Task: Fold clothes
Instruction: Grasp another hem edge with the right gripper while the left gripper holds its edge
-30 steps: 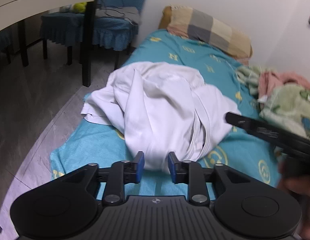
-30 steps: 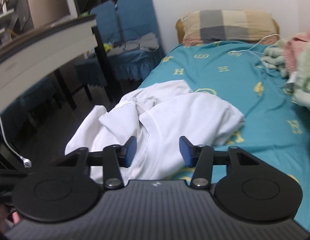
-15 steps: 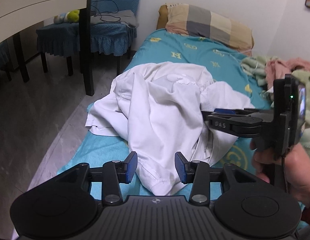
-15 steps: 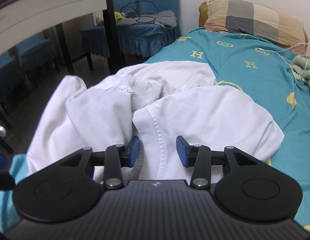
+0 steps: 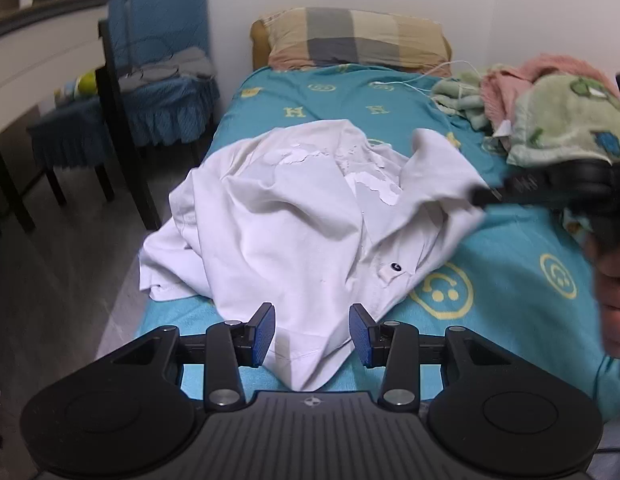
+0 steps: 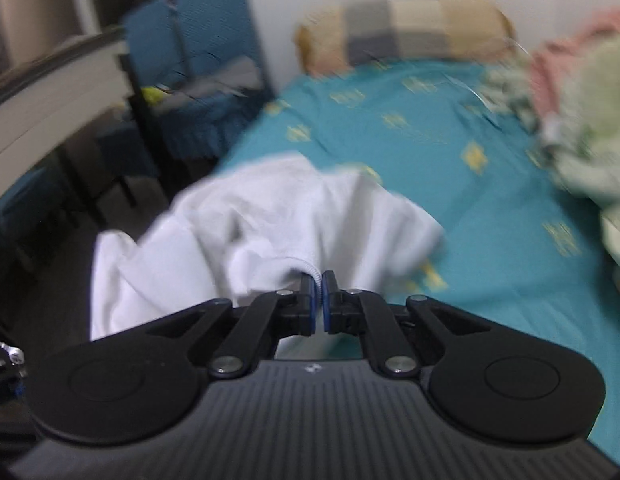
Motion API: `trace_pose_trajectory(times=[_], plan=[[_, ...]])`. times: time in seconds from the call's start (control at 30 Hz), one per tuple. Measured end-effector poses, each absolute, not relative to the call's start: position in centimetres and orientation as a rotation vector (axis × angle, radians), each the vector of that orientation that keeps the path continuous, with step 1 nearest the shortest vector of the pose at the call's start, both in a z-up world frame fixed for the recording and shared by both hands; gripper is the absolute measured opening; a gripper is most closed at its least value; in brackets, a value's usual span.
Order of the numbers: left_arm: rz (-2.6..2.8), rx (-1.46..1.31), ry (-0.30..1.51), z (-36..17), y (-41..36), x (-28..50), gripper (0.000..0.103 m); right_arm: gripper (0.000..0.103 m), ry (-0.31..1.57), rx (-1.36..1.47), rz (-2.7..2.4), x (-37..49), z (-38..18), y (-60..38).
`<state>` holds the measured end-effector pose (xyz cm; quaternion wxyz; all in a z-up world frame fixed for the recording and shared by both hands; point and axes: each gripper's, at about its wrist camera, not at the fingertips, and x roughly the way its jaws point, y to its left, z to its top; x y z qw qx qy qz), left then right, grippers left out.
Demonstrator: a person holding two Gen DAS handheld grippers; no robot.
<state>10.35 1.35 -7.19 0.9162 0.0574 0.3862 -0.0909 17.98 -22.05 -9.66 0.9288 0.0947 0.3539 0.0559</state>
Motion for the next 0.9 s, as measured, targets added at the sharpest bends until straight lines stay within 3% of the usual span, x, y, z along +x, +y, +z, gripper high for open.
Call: trace_pose_trajectory(times=[0.23, 0.5, 0.57, 0.63, 0.73, 0.77, 0.9], plan=[[-0.208, 0.182, 0.792, -7.1, 0.8, 9.3, 0.044, 0.008, 0.963, 0.282, 0.073, 15.3, -12.6, -26.1], [-0.264, 0.344, 0.815, -9.0, -1.3, 9.9, 0.044, 0.012, 0.845, 0.247, 0.198, 13.6, -8.7, -25.1], [-0.284, 0.415, 0.81, -9.9, -2.4, 10.3, 0.044, 0.02, 0.846, 0.252, 0.212, 13.8, -8.8, -24.9], [-0.303, 0.473, 0.808, -10.8, -3.3, 10.8, 0.044, 0.042, 0.846, 0.256, 0.231, 14.0, -9.0, -24.6], [-0.327, 0.507, 0.812, -11.9, -4.2, 11.9, 0.041, 0.047, 0.816, 0.222, 0.248, 14.2, -8.9, -24.4], [-0.333, 0.512, 0.814, -12.2, -4.5, 12.2, 0.039, 0.047, 0.805, 0.211, 0.252, 14.4, -8.8, -24.3], [-0.353, 0.499, 0.816, -12.6, -4.6, 13.1, 0.006, 0.047, 0.779, 0.167, 0.271, 15.3, -9.1, -24.2]])
